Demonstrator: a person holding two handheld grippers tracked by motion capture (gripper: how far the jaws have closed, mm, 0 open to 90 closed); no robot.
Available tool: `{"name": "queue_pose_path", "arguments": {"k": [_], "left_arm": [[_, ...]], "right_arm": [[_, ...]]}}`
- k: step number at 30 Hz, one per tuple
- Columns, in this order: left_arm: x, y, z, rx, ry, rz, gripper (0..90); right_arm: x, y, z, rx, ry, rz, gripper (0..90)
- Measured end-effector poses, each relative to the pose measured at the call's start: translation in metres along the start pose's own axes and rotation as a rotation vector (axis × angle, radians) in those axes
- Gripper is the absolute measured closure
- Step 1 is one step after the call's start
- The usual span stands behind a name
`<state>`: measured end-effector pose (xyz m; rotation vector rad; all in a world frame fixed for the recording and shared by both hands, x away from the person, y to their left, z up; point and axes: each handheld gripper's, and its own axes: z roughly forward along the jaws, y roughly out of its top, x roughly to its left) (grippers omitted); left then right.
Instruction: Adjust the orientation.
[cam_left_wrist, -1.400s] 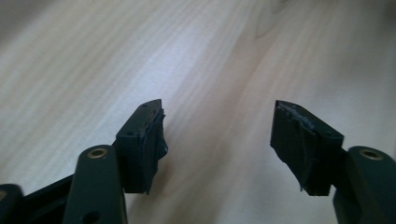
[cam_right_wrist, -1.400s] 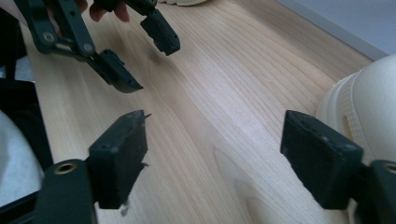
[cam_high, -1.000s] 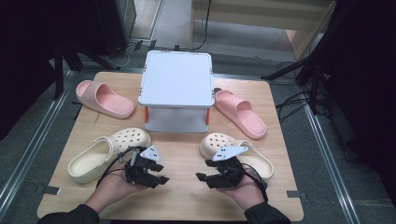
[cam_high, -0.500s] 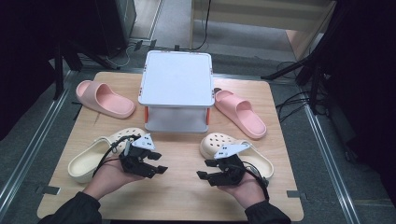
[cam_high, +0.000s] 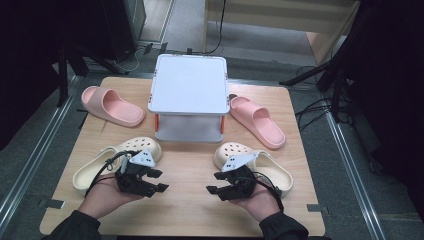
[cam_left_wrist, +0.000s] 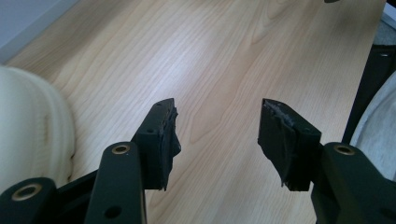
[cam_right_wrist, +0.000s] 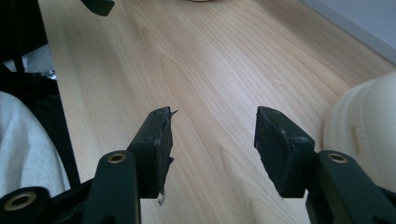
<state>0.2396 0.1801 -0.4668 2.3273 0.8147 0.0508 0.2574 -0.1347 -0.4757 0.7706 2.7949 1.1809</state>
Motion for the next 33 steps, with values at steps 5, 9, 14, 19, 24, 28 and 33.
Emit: {"name": "queue_pose_path", "arguments": {"k": [5,9,14,19,24,28,33], "left_arm": [[0.004,-0.009,-0.010,-0.007,0.022,-0.039,46.8],[0.006,-0.019,-0.021,-0.018,0.051,-0.074,46.5],[0.011,-0.030,-0.035,-0.038,0.079,-0.112,46.9],[0.014,-0.039,-0.052,-0.065,0.122,-0.141,46.8],[0.020,-0.051,-0.070,-0.107,0.154,-0.195,47.2],[0.029,-0.062,-0.081,-0.126,0.204,-0.220,45.1],[0.052,-0.077,-0.074,-0.071,0.265,-0.270,46.1]], "right_arm": [[0.000,0.005,0.004,-0.003,0.031,-0.006,47.9],[-0.001,0.010,0.009,0.003,0.048,-0.008,48.0],[0.000,0.016,0.014,0.011,0.065,-0.026,48.0],[-0.001,0.020,0.019,0.020,0.070,-0.040,47.2],[-0.002,0.023,0.022,0.031,0.073,-0.044,46.8],[-0.001,0.023,0.023,0.032,0.074,-0.044,46.8],[-0.002,0.022,0.022,0.033,0.069,-0.047,46.6]]}}
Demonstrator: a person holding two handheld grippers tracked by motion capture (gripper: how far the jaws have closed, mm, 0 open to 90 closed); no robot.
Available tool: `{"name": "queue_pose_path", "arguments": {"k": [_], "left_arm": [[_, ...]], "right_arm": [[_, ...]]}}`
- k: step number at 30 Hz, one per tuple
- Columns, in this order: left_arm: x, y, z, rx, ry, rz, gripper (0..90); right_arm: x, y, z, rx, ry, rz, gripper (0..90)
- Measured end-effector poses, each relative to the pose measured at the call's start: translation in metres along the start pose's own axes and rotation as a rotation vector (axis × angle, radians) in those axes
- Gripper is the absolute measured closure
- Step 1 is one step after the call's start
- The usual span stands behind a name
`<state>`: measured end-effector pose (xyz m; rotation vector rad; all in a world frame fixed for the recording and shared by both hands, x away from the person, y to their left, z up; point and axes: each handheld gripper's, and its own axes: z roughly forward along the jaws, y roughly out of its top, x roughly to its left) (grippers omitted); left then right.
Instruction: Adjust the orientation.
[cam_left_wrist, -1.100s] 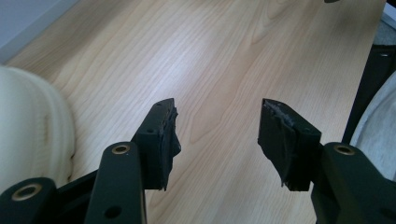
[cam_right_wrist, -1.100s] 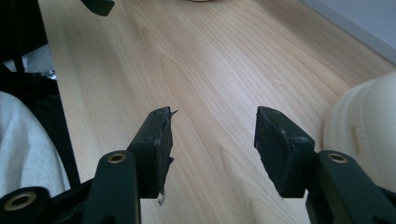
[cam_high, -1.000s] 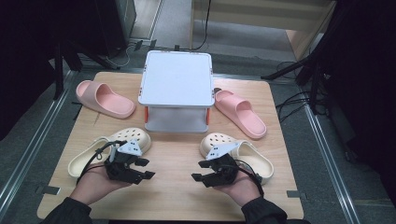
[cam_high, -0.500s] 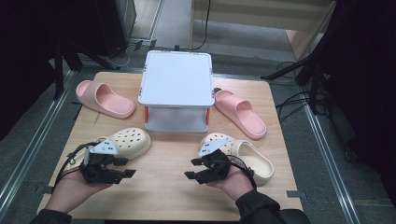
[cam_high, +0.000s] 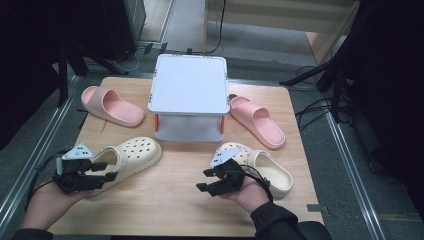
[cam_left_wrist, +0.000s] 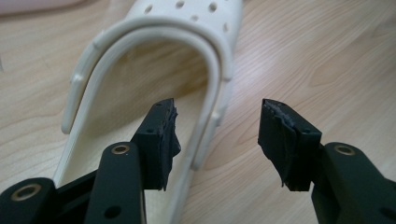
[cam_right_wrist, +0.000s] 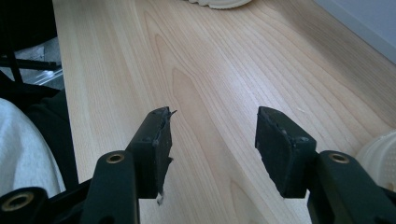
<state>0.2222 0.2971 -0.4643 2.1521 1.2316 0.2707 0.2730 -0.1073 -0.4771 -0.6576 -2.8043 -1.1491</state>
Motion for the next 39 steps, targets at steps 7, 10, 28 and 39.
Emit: {"name": "queue_pose_path", "arguments": {"k": [7,10,28,39], "left_arm": [[0.004,0.007,0.020,0.021,-0.026,0.024,51.8],[0.006,0.010,0.029,0.047,-0.045,0.015,63.8],[-0.035,0.044,0.017,0.004,-0.122,0.080,77.3],[-0.084,0.068,0.050,0.009,-0.160,0.184,77.2]], "right_arm": [[0.001,-0.003,0.000,0.010,-0.009,0.010,46.4],[0.000,-0.004,-0.001,0.010,-0.014,0.014,46.4],[-0.001,-0.009,-0.007,-0.014,-0.041,0.047,47.2],[0.000,-0.017,-0.013,-0.033,-0.066,0.072,47.6]]}}
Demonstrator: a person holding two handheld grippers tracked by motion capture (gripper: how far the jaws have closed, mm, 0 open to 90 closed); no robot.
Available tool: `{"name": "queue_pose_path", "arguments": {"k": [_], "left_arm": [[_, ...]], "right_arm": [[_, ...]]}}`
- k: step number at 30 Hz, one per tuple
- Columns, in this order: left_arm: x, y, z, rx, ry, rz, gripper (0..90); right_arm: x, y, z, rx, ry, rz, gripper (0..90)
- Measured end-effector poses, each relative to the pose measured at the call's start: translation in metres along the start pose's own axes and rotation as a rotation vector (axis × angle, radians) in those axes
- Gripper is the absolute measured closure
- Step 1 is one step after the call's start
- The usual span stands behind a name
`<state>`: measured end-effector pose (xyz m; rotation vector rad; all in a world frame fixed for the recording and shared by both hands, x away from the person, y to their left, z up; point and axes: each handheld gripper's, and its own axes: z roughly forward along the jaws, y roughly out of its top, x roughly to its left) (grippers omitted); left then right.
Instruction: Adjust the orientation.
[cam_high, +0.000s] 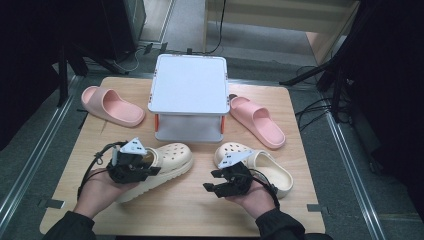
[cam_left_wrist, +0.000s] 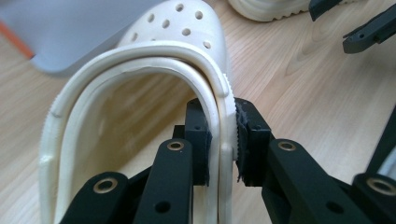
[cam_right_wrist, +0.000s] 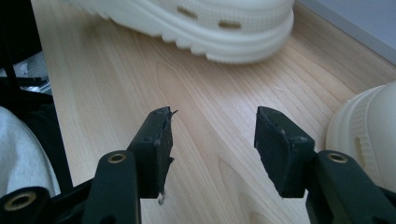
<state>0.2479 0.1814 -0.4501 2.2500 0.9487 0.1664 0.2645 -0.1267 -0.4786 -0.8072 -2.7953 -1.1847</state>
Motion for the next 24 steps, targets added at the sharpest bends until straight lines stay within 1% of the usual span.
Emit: {"name": "queue_pose_path", "arguments": {"k": [1,2,3,5,7,9,10,11,12,13,14,15,16,17,18,20,22,23,24], "left_arm": [[0.000,0.000,0.000,0.000,0.000,0.000,77.2],[-0.003,0.002,0.004,0.014,-0.008,0.012,77.2],[-0.006,0.002,0.007,0.012,-0.007,0.018,77.2],[-0.010,0.004,0.012,0.028,-0.016,0.022,77.1],[-0.013,0.003,0.016,0.038,-0.025,0.012,77.0],[-0.015,0.000,0.020,0.053,-0.040,0.016,76.7],[-0.015,0.000,0.020,0.053,-0.040,0.016,76.4],[-0.014,-0.001,0.021,0.059,-0.044,0.017,76.4],[-0.013,-0.002,0.021,0.062,-0.054,0.007,76.2],[-0.012,-0.003,0.021,0.061,-0.060,0.001,75.1],[-0.010,-0.004,0.020,0.054,-0.073,-0.001,74.3],[-0.010,-0.004,0.020,0.054,-0.073,-0.001,73.3],[-0.010,-0.004,0.019,0.052,-0.082,-0.003,71.2],[-0.009,-0.003,0.018,0.055,-0.099,0.000,71.2],[-0.009,-0.003,0.017,0.058,-0.104,-0.002,65.8],[-0.009,-0.003,0.013,0.058,-0.109,0.009,64.8],[-0.007,-0.003,0.005,0.043,-0.113,0.012,64.2],[-0.003,-0.003,-0.002,0.020,-0.106,0.006,64.4],[-0.003,-0.003,-0.002,0.020,-0.106,0.006,64.1]], "right_arm": [[0.000,0.000,0.000,0.000,0.000,0.000,47.6],[0.001,-0.001,0.000,-0.009,-0.005,-0.006,47.8],[0.001,-0.001,0.000,-0.009,-0.005,-0.006,47.8],[0.002,-0.002,-0.001,-0.010,-0.011,-0.007,47.8],[0.002,-0.003,0.000,-0.013,-0.012,-0.007,47.9],[0.002,-0.004,0.001,-0.018,-0.016,0.015,48.6],[0.002,-0.004,0.001,-0.018,-0.016,0.015,48.6],[0.002,-0.004,0.001,-0.026,-0.015,0.022,51.1],[0.002,-0.004,0.001,-0.033,-0.014,0.025,53.7],[0.002,-0.003,0.002,-0.047,-0.016,0.046,56.3],[0.002,-0.002,0.002,-0.052,-0.014,0.054,59.1],[0.002,-0.002,0.003,-0.063,-0.010,0.067,60.0],[0.002,-0.001,0.004,-0.071,-0.008,0.069,61.5],[0.002,-0.001,0.004,-0.071,-0.008,0.069,61.5],[0.002,0.000,0.006,-0.074,-0.009,0.075,64.0],[0.003,0.000,0.006,-0.075,-0.010,0.080,65.4],[0.005,0.001,0.008,-0.080,-0.009,0.082,68.0],[0.007,0.003,0.010,-0.081,-0.014,0.075,69.2],[0.007,0.003,0.010,-0.081,-0.014,0.071,69.4]]}}
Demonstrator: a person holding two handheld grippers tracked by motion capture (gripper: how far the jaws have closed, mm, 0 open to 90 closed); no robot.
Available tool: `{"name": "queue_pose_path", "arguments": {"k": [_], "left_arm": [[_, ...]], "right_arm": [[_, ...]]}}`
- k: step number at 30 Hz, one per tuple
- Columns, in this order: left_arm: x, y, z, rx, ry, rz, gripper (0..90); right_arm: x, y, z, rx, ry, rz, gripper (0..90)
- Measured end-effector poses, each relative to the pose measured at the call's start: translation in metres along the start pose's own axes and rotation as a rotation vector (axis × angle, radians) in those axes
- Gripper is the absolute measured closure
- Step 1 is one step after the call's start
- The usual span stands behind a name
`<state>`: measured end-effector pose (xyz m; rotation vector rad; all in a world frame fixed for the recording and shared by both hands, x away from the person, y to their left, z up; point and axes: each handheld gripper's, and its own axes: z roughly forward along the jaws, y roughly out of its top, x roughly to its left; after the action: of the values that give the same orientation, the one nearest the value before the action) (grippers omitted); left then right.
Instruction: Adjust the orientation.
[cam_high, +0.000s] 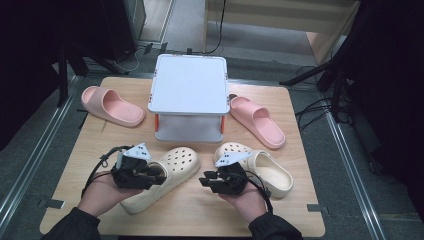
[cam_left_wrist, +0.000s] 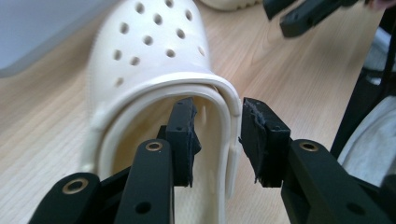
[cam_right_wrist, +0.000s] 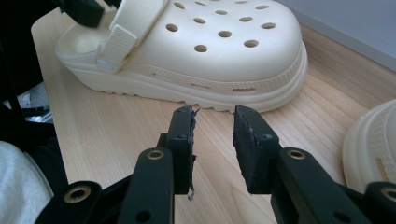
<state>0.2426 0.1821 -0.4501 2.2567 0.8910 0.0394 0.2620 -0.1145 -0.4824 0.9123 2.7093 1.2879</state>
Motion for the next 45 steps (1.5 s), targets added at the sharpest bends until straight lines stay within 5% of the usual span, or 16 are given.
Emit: {"name": "queue_pose_path", "arguments": {"k": [3,8,10,19,23,26,31,33,45], "left_arm": [[0.007,-0.002,-0.013,-0.027,0.012,-0.013,64.7],[0.024,-0.007,-0.024,-0.041,0.038,-0.049,78.1],[0.038,-0.011,-0.025,-0.032,0.038,-0.068,83.4],[0.061,-0.021,-0.019,0.014,0.043,-0.111,89.2],[0.063,-0.023,-0.017,0.000,0.030,-0.062,89.4],[0.065,-0.024,-0.016,-0.002,0.030,-0.063,89.4],[0.079,-0.033,-0.008,0.042,0.059,-0.112,89.3],[0.082,-0.037,-0.002,0.052,0.035,-0.135,89.3],[0.076,-0.048,0.003,0.068,0.017,-0.176,89.2]], "right_arm": [[0.001,0.002,0.002,0.001,-0.002,-0.004,71.2],[0.005,0.009,0.009,0.009,0.001,0.010,75.8],[0.008,0.015,0.017,0.017,0.009,-0.003,81.9],[0.012,0.012,0.032,0.017,-0.019,-0.007,90.0],[0.015,0.013,0.041,0.020,-0.014,0.006,90.0],[0.018,0.012,0.043,0.026,-0.014,-0.016,90.0],[0.020,0.010,0.048,0.027,-0.002,-0.018,90.0],[0.020,0.009,0.053,0.038,0.002,-0.016,90.0],[0.014,0.016,0.062,0.046,0.020,-0.009,90.0]]}}
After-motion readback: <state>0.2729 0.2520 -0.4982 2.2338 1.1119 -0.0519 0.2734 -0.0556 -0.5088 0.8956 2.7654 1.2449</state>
